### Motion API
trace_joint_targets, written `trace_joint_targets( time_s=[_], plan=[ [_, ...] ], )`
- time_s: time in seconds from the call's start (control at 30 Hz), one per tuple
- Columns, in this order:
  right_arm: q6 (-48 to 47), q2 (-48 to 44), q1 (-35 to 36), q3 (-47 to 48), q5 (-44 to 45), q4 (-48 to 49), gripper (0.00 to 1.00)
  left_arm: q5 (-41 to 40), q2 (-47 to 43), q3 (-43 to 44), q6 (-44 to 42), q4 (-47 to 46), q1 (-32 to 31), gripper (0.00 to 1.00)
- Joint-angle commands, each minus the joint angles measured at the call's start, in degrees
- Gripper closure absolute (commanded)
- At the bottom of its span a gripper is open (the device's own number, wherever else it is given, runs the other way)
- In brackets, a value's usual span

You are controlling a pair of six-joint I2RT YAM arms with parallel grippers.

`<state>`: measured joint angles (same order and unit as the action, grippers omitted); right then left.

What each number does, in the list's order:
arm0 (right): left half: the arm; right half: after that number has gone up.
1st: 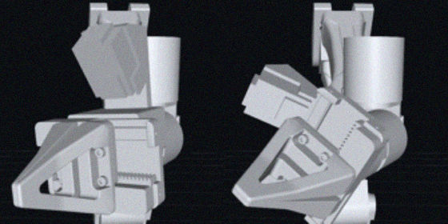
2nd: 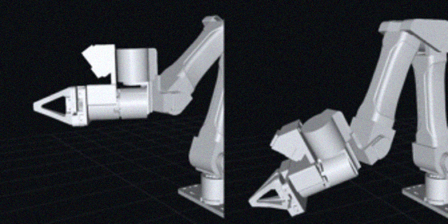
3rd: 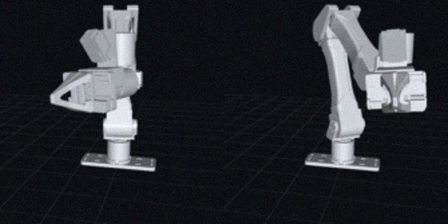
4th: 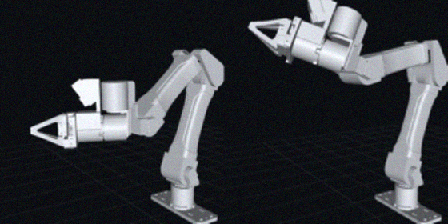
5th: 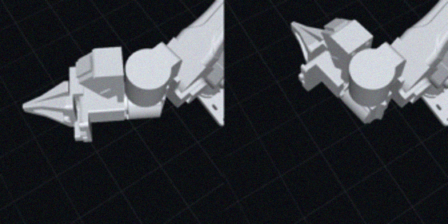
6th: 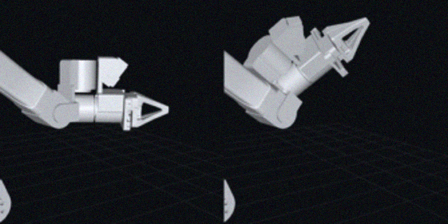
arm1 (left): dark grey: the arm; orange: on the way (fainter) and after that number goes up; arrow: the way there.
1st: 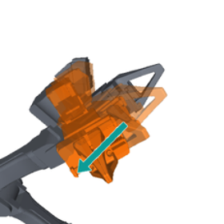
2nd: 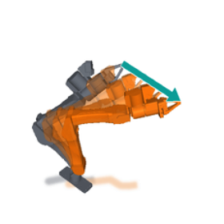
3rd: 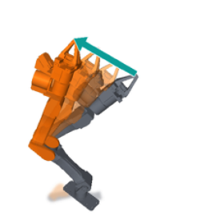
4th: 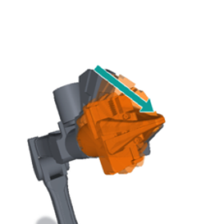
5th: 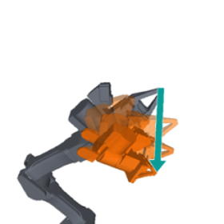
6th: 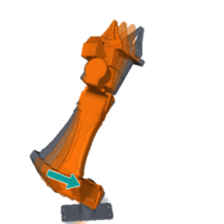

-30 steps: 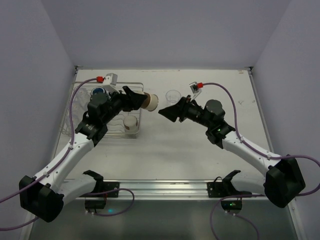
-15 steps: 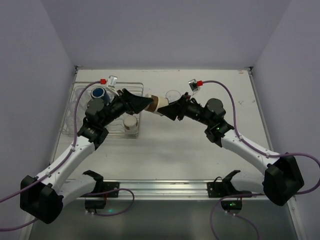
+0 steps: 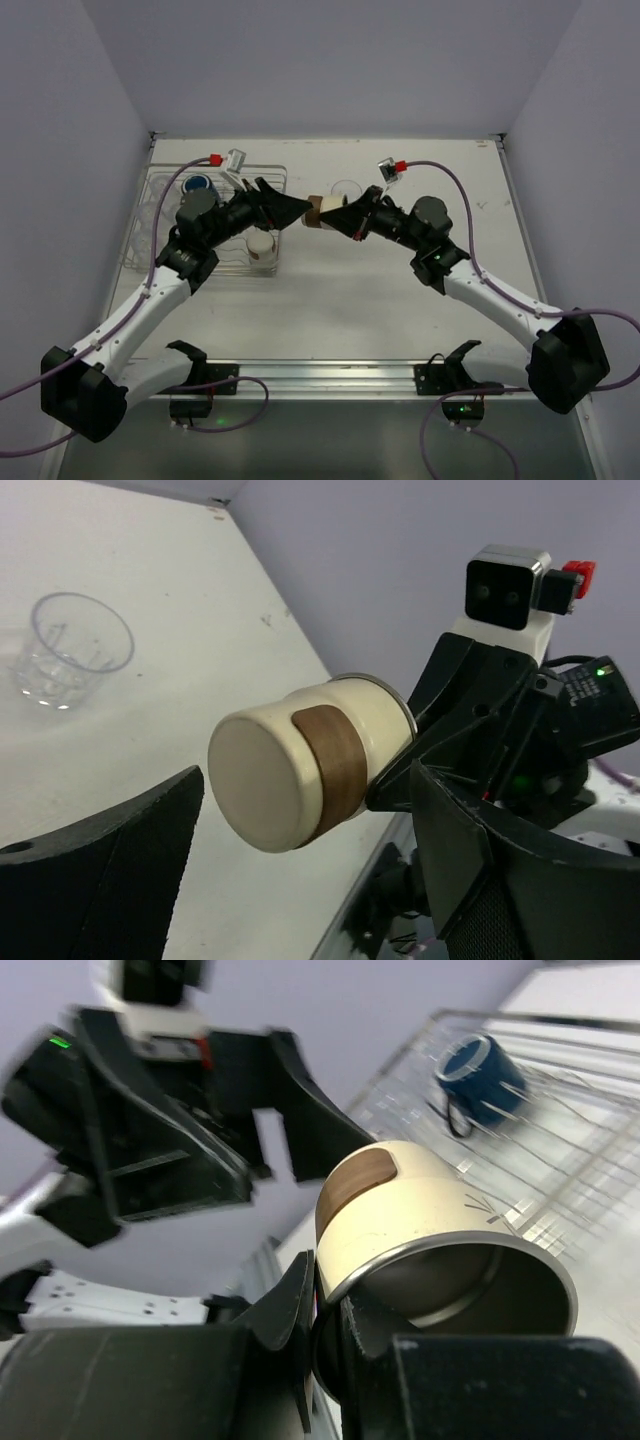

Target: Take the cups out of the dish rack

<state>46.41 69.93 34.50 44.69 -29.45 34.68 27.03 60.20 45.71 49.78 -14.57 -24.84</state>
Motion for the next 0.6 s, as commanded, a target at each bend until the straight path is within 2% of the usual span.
trace_joint_targets(
  time_s=[0.0, 0.13, 0.17, 0.23, 0.43, 0.57],
  plan=[
    [-9.7, -4.5, 0.1, 5.6, 7.4, -15.4, 1.0, -4.7, -1.7, 8.2, -13.0, 14.2, -0.3, 0.12],
    [-19.7, -4.8, -0.1, 13.7, 16.3, -35.3, 1.0, -12.9, -5.4, 11.3, -20.8, 24.2, -0.3, 0.11],
    [-23.6, -4.2, -0.1, 15.8, 19.2, -44.2, 1.0, -14.3, -5.9, 11.7, -22.5, 27.8, -0.3, 0.11],
    [-28.5, -1.0, -0.7, 22.4, 28.1, -54.7, 1.0, -19.1, -6.9, 11.6, -26.5, 32.8, -0.3, 0.11],
    [-34.0, 11.5, -7.8, 34.7, 36.7, -69.5, 1.0, -26.7, -10.0, 6.4, -31.8, 38.2, -0.3, 0.11],
    [-36.0, 18.6, -12.7, 39.0, 34.9, -73.1, 1.0, -31.8, -11.1, 3.0, -33.5, 38.6, -0.3, 0.1]
  ],
)
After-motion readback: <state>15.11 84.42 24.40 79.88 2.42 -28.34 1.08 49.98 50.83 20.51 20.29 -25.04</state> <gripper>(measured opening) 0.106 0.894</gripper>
